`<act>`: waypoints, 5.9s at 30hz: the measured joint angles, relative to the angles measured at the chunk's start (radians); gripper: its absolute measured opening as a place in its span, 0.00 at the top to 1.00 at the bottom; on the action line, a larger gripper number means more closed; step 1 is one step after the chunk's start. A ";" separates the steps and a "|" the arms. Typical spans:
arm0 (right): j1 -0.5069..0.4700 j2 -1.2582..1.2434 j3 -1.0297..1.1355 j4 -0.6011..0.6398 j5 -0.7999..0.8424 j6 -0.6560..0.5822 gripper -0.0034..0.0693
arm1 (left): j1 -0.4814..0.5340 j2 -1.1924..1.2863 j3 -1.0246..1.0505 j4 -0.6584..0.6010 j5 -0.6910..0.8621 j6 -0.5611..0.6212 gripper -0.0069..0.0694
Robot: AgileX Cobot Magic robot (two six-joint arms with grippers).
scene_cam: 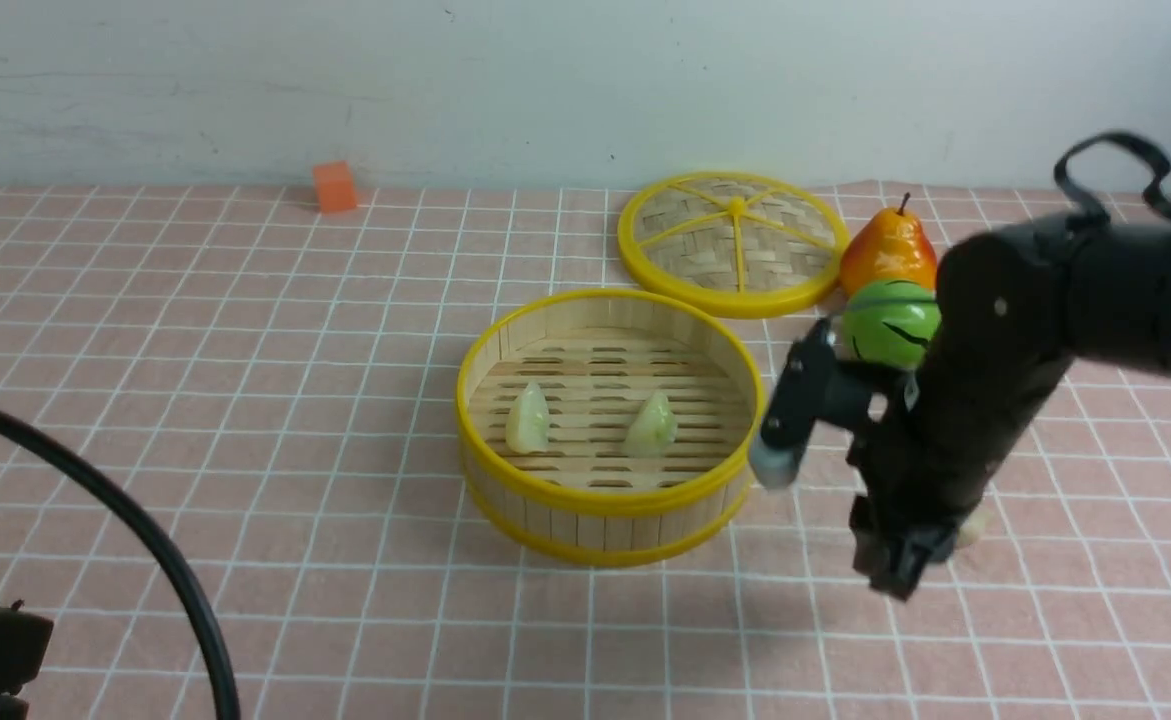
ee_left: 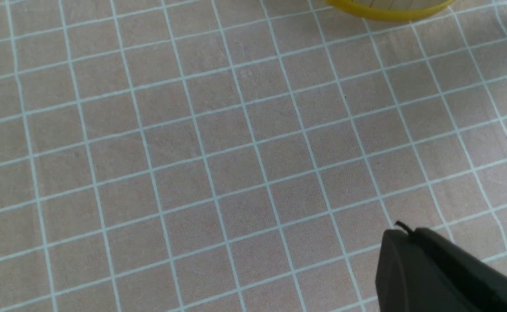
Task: Put the dumplings into the steamer on the table with the pink tablecloth.
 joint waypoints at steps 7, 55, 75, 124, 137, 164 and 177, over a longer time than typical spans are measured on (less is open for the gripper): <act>0.095 0.040 -0.263 0.111 -0.034 0.181 0.64 | 0.000 0.000 0.000 0.000 -0.019 0.000 0.93; -0.189 0.072 -0.047 -0.058 0.032 0.070 0.32 | 0.000 0.000 0.000 0.012 -0.009 0.000 0.92; -0.147 0.208 -0.266 -0.126 0.090 0.160 0.68 | 0.000 -0.001 0.000 0.014 -0.009 0.000 0.90; 0.078 -0.192 -0.472 0.115 0.017 0.338 0.98 | 0.000 -0.585 0.477 0.008 -0.422 -0.076 0.86; 0.078 -0.785 0.274 0.195 -0.299 0.338 0.96 | 0.000 -0.585 0.477 0.008 -0.423 -0.076 0.84; 0.078 -1.317 0.705 0.234 -0.252 0.338 0.95 | 0.000 -0.585 0.477 0.011 -0.423 -0.076 0.81; -0.247 -1.682 1.240 -0.019 -0.660 0.767 0.98 | 0.000 -0.585 0.477 0.011 -0.423 -0.076 0.80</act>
